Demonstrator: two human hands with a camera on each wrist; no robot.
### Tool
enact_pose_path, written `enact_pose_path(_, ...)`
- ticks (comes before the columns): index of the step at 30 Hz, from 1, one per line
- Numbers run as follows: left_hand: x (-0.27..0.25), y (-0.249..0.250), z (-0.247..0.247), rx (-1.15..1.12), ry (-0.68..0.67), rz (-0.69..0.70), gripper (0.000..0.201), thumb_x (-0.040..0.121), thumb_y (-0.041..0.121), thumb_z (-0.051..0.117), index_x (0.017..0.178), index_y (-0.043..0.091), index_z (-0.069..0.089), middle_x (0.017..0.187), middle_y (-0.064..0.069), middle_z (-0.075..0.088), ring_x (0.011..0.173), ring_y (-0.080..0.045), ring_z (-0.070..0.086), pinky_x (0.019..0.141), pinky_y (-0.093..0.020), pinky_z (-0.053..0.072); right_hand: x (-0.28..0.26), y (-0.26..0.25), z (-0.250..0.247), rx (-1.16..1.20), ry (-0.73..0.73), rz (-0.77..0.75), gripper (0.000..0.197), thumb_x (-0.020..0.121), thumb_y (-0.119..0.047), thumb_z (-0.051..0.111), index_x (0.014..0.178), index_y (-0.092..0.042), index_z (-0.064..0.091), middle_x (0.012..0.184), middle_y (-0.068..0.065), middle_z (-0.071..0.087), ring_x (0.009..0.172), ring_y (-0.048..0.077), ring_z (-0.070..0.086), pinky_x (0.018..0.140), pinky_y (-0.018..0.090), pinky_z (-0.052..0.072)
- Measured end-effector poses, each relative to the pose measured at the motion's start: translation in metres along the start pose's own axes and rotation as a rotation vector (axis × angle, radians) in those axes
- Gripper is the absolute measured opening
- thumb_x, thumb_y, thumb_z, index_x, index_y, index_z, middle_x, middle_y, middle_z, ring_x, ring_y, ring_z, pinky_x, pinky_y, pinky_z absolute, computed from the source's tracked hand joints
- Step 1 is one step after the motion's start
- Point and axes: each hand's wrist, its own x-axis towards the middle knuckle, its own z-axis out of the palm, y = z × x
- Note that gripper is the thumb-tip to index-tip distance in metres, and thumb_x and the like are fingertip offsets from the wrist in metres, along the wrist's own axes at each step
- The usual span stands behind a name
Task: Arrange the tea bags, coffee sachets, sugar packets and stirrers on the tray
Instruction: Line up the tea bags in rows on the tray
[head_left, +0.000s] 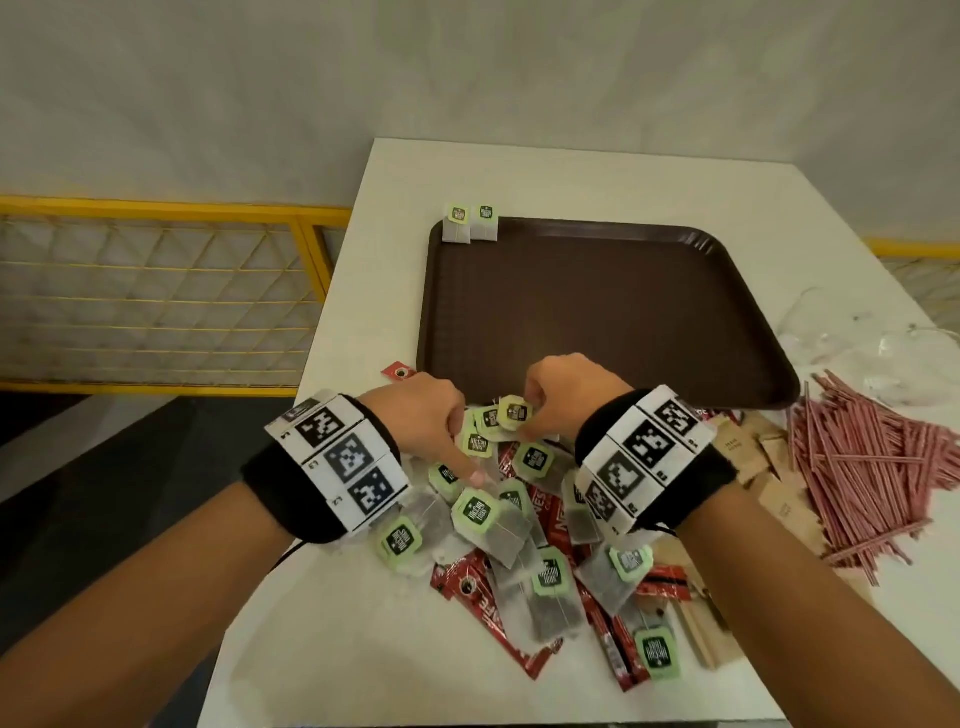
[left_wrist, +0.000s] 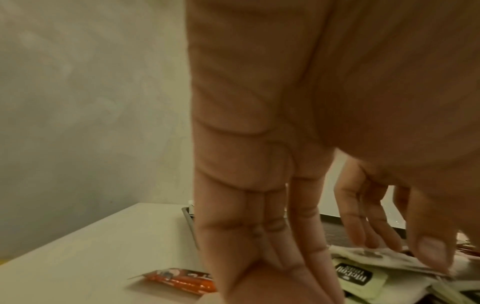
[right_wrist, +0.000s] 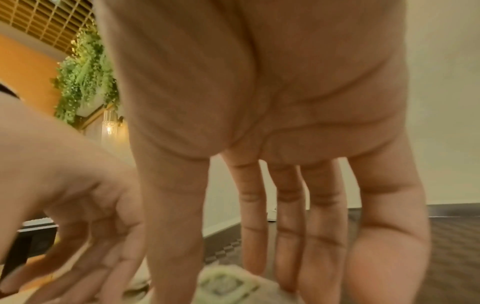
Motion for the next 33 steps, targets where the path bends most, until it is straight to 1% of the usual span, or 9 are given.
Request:
enact_pose_path(8, -0.015, -0.009, 0.008, -0.126, -0.016, -0.012, 0.052, 0.067, 0.037, 0.081, 0.106, 0.015, 0.055, 0.08, 0.009, 0.052, 0.068, -0.004, 0.052, 0.057, -0.014, 0.042, -0.003, -0.004, 0.008, -0.073, 0.063, 0.085, 0.036, 0.08, -0.028, 0.068, 0.111, -0.015, 0.055, 0.108, 0.005, 0.057, 0.096, 0.026, 0.06, 0.073, 0.032, 0.046)
enact_pose_path(13, -0.011, -0.011, 0.011, -0.124, -0.003, 0.045, 0.039, 0.073, 0.03, 0.079, 0.103, 0.017, 0.057, 0.077, 0.011, 0.052, 0.066, -0.001, 0.048, 0.055, -0.012, 0.038, 0.0, 0.0, 0.008, -0.072, 0.056, 0.079, 0.041, 0.077, -0.037, 0.072, 0.111, -0.021, 0.054, 0.105, 0.001, 0.059, 0.093, 0.023, 0.06, 0.072, 0.031, 0.045)
enact_pose_path(17, -0.013, -0.016, -0.005, -0.32, -0.023, 0.108, 0.012, 0.079, 0.021, 0.074, 0.085, 0.02, 0.063, 0.078, 0.005, 0.06, 0.063, -0.004, 0.055, 0.057, -0.012, 0.045, 0.001, 0.008, 0.0, 0.06, 0.033, 0.044, 0.027, 0.074, -0.034, 0.075, 0.091, -0.023, 0.057, 0.093, -0.004, 0.06, 0.087, 0.019, 0.059, 0.068, 0.03, 0.044)
enact_pose_path(19, -0.015, -0.017, -0.018, -0.457, 0.0, 0.125, 0.008, 0.081, 0.019, 0.071, 0.084, 0.021, 0.065, 0.082, 0.001, 0.063, 0.068, -0.005, 0.058, 0.064, -0.015, 0.05, 0.004, 0.011, -0.006, 0.12, 0.044, 0.015, 0.024, 0.074, -0.03, 0.076, 0.075, -0.023, 0.053, 0.081, -0.005, 0.057, 0.083, 0.019, 0.058, 0.068, 0.03, 0.045)
enact_pose_path(21, -0.015, -0.018, -0.029, -0.628, 0.03, 0.129, 0.006, 0.083, 0.015, 0.068, 0.088, 0.016, 0.065, 0.085, 0.001, 0.065, 0.075, -0.006, 0.061, 0.072, -0.019, 0.053, 0.008, 0.011, -0.015, 0.192, 0.06, 0.002, 0.025, 0.076, -0.028, 0.076, 0.071, -0.022, 0.052, 0.076, -0.005, 0.054, 0.08, 0.018, 0.056, 0.066, 0.029, 0.044)
enact_pose_path(24, -0.005, -0.019, -0.046, -0.866, 0.073, 0.092, 0.008, 0.086, 0.009, 0.063, 0.093, 0.012, 0.062, 0.094, -0.005, 0.068, 0.087, -0.014, 0.065, 0.084, -0.031, 0.054, 0.019, 0.009, -0.029, 0.356, 0.067, -0.01, 0.019, 0.079, -0.025, 0.073, 0.083, -0.015, 0.058, 0.079, -0.001, 0.057, 0.08, 0.019, 0.057, 0.063, 0.03, 0.051)
enact_pose_path(26, 0.006, -0.02, -0.058, -0.971, 0.098, 0.039, 0.008, 0.088, 0.008, 0.06, 0.094, 0.013, 0.06, 0.095, -0.008, 0.069, 0.084, -0.015, 0.067, 0.079, -0.032, 0.056, 0.032, 0.009, -0.036, 0.524, 0.018, -0.013, 0.02, 0.079, -0.021, 0.073, 0.09, -0.012, 0.06, 0.081, 0.003, 0.061, 0.077, 0.021, 0.061, 0.074, 0.037, 0.056)
enact_pose_path(29, 0.027, -0.022, -0.076, -1.038, 0.132, -0.019, 0.011, 0.09, 0.006, 0.057, 0.096, 0.014, 0.058, 0.095, -0.01, 0.068, 0.078, -0.017, 0.069, 0.075, -0.034, 0.058, 0.059, 0.01, -0.05, 0.768, -0.032, 0.017, 0.012, 0.083, -0.009, 0.068, 0.092, -0.009, 0.059, 0.087, 0.009, 0.062, 0.079, 0.023, 0.062, 0.074, 0.036, 0.056)
enact_pose_path(33, 0.066, -0.03, -0.104, -1.051, 0.226, -0.081, 0.02, 0.089, -0.003, 0.053, 0.1, 0.015, 0.055, 0.099, -0.013, 0.063, 0.078, -0.02, 0.065, 0.069, -0.031, 0.058, 0.109, 0.011, -0.071, 0.943, -0.021, 0.1, 0.033, 0.088, 0.006, 0.054, 0.12, -0.001, 0.053, 0.104, 0.016, 0.055, 0.098, 0.033, 0.058, 0.083, 0.043, 0.054)
